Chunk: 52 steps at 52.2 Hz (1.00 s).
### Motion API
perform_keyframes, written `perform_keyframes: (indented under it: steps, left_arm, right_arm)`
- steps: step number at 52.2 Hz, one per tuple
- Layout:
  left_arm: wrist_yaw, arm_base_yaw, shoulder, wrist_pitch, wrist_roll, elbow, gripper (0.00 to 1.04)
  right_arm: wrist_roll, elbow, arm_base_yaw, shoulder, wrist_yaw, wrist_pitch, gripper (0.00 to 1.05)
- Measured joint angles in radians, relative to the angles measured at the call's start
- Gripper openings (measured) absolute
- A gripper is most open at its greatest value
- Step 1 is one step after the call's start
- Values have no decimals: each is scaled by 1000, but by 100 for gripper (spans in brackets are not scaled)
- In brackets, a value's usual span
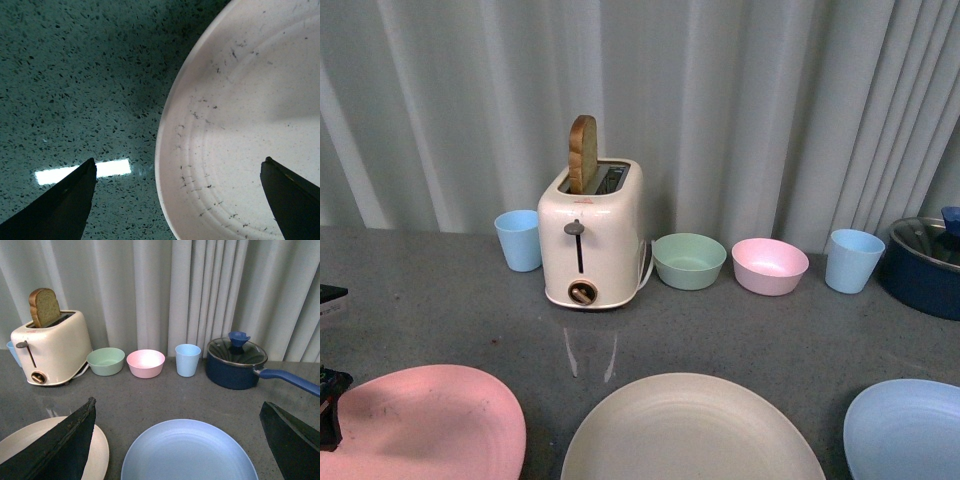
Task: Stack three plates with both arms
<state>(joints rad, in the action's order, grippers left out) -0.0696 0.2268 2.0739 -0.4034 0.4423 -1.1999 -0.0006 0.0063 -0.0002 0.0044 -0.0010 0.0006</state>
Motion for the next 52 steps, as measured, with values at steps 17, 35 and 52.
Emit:
perform_keyframes:
  steps: [17, 35, 52]
  left_arm:
    - [-11, -7, 41, 18, 25, 14, 98]
    - [-4, -21, 54, 42, 38, 18, 86]
    - [11, -19, 54, 59, 52, 32, 26]
  right_arm:
    - [0, 0, 0, 0, 0, 0, 97]
    - [0, 0, 0, 0, 0, 0, 97]
    - [0, 0, 0, 0, 0, 0, 97]
